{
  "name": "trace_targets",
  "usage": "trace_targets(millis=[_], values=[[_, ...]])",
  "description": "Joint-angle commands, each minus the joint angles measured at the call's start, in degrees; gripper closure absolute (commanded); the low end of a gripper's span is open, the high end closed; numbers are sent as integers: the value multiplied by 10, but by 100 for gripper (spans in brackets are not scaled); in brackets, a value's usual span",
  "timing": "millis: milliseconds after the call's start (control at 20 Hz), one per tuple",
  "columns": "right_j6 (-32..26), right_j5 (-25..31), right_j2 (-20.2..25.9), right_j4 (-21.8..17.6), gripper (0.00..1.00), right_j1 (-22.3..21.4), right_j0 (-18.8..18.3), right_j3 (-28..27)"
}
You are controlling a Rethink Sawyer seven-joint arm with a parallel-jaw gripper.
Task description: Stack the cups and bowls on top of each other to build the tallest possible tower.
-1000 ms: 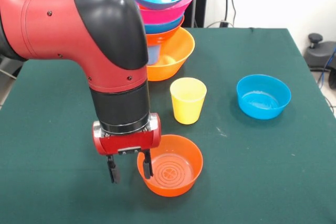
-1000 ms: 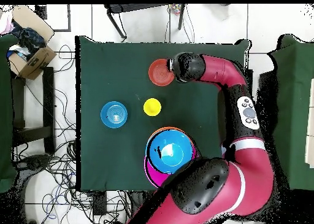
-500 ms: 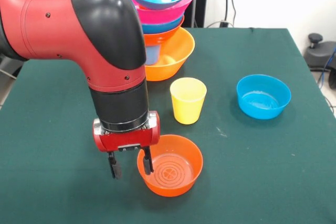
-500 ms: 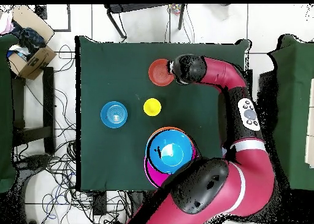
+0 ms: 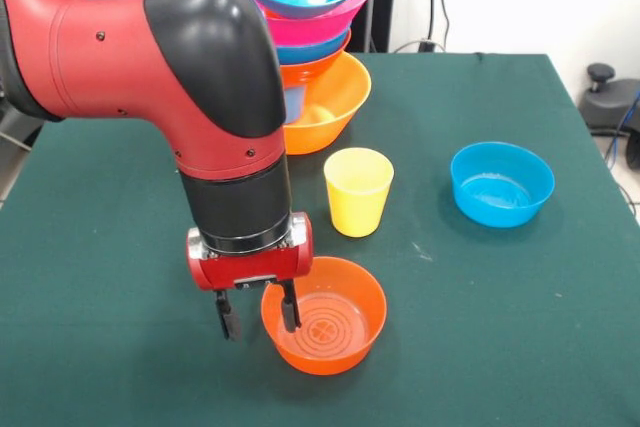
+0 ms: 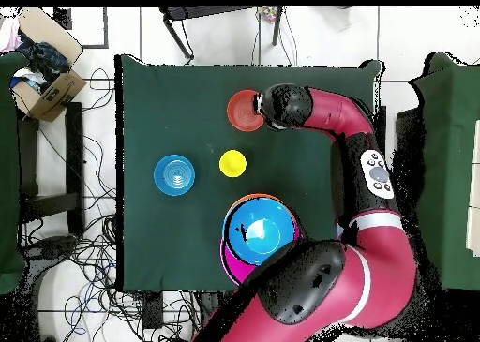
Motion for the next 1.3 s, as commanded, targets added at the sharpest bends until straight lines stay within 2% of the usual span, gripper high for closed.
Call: trace_targets(millis=[50, 600, 950, 1300], values=[[18, 73, -14, 6, 0, 11, 23, 3], [8, 50, -22, -11, 0, 35, 21, 2], [6, 60, -28, -14, 0, 52, 31, -26], [6, 50, -33, -18, 0, 52, 32, -22]])
